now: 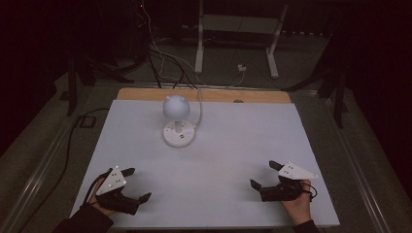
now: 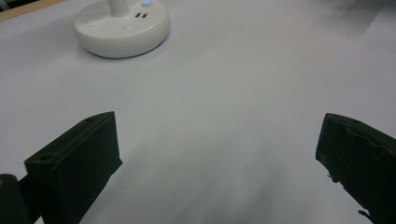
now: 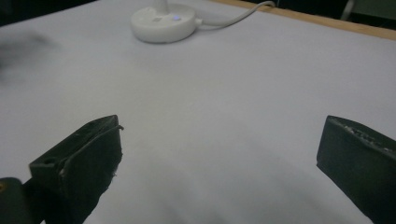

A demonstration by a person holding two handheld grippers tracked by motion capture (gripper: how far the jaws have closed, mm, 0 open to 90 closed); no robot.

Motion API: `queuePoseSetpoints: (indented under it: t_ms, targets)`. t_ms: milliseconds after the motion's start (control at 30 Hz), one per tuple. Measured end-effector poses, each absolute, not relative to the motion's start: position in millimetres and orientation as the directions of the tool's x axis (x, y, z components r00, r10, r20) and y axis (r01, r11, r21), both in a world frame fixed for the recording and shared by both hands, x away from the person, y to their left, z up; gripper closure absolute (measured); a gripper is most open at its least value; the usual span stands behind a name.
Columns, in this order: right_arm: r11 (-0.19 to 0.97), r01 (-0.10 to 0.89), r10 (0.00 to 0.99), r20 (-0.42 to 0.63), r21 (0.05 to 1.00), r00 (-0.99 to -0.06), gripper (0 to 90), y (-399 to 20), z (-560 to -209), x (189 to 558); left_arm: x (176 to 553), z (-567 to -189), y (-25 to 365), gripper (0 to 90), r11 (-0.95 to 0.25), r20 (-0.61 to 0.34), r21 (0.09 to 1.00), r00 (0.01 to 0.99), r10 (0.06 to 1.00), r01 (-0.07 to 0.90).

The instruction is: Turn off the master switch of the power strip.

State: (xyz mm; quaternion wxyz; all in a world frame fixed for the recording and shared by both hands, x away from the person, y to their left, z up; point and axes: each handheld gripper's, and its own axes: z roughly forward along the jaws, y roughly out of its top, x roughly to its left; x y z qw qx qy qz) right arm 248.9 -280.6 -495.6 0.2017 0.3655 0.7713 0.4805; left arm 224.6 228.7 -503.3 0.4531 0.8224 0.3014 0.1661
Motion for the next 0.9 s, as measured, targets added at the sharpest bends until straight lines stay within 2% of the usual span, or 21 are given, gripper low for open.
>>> queuePoseSetpoints:
  t_ms: [500, 900]
  targets:
    - [0.295, 0.302, 0.780, -0.046, 0.907, -0.623, 0.0, -275, -496, 246, 226, -507, 229, 0.4, -0.409, -0.016, 0.846, 0.783, 0.622, 0.342]
    - [0.323, 0.288, 0.764, -0.068, 0.902, -0.642, 0.0, -268, -499, 244, 225, -501, 224, 0.4, -0.412, -0.029, 0.844, 0.797, 0.603, 0.343]
